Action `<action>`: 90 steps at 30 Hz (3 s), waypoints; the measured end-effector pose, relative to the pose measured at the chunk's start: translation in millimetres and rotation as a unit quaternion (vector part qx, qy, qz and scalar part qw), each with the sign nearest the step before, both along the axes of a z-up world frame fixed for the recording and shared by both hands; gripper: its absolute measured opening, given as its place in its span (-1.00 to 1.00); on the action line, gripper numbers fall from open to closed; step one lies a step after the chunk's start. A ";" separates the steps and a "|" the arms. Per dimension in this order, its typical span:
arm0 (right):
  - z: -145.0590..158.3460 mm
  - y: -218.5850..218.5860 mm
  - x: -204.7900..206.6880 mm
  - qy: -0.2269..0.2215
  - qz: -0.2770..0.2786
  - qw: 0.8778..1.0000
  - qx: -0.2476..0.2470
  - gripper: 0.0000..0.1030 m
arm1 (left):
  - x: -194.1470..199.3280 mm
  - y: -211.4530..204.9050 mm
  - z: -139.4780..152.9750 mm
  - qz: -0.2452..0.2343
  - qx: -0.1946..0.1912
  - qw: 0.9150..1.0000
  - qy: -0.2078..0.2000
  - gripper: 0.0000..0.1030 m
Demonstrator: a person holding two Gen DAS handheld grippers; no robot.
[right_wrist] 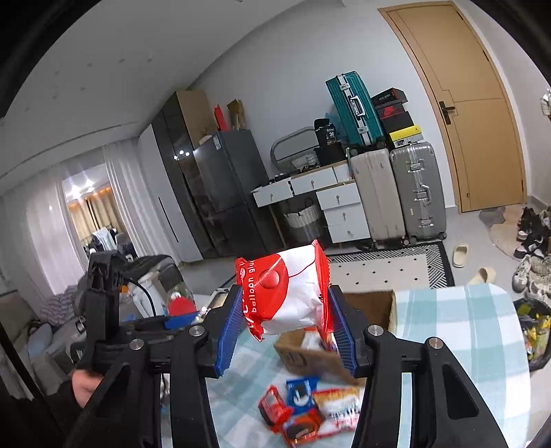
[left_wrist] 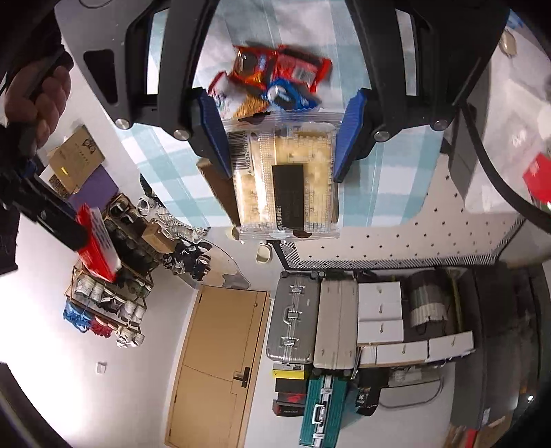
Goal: Organize snacks
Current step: 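Carry the cracker pack and balloon bag over the cardboard box, then open both grippers to drop the two snacks into the box, then move both grippers back toward the remaining snack pile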
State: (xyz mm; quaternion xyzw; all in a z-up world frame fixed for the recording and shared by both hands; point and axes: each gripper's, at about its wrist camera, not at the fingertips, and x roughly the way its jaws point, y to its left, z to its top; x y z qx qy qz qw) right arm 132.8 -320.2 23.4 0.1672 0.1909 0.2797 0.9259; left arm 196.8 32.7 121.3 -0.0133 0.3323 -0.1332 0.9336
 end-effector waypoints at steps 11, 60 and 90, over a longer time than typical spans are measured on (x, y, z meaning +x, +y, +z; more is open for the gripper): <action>6.4 -10.1 91.3 0.039 -0.010 0.999 0.001 -0.04 | 76.6 -30.6 6.1 -0.011 0.029 0.999 0.018 0.07; -120.2 16.9 55.8 0.116 0.003 0.989 -0.095 0.74 | 23.2 -23.6 -103.1 0.034 0.080 0.996 0.028 0.57; -202.6 43.6 -75.7 0.104 -0.007 0.990 -0.100 0.92 | -103.3 25.1 -198.1 0.101 0.029 0.994 0.033 0.69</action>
